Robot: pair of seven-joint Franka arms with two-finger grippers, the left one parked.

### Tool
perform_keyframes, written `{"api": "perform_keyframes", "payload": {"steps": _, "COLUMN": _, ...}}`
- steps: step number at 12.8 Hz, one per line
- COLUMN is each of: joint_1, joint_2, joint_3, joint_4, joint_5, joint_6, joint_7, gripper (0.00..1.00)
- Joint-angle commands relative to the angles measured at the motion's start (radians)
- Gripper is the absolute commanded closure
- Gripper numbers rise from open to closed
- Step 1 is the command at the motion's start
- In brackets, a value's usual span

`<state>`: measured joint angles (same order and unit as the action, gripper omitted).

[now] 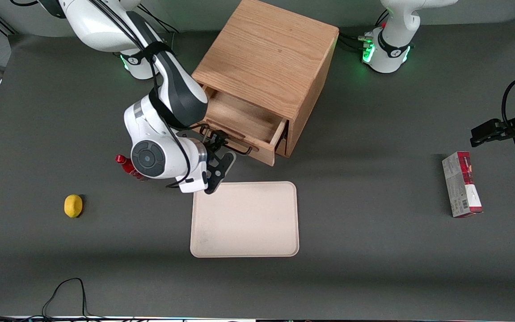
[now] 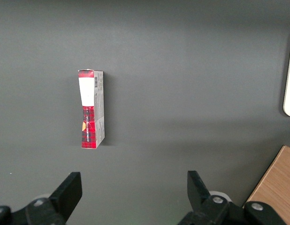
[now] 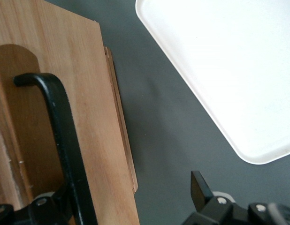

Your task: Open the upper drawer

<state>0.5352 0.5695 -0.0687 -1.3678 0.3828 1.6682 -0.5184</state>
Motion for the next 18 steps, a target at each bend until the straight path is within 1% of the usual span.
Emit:
{"api": "perform_keyframes", "payload": {"steps": 1, "joint_1": -0.018, "joint_2": 0.033, "joint_3": -0.002, "joint_4": 0.052, "joint_5": 0.016, "joint_6": -0.012, "joint_7": -0.029, "gripper": 0.00}}
{"api": "perform_keyframes", "payload": {"steps": 18, "joint_1": -0.093, "joint_2": 0.078, "joint_3": 0.001, "joint_4": 0.142, "joint_5": 0.024, "joint_6": -0.012, "joint_7": -0.043, "gripper": 0.00}}
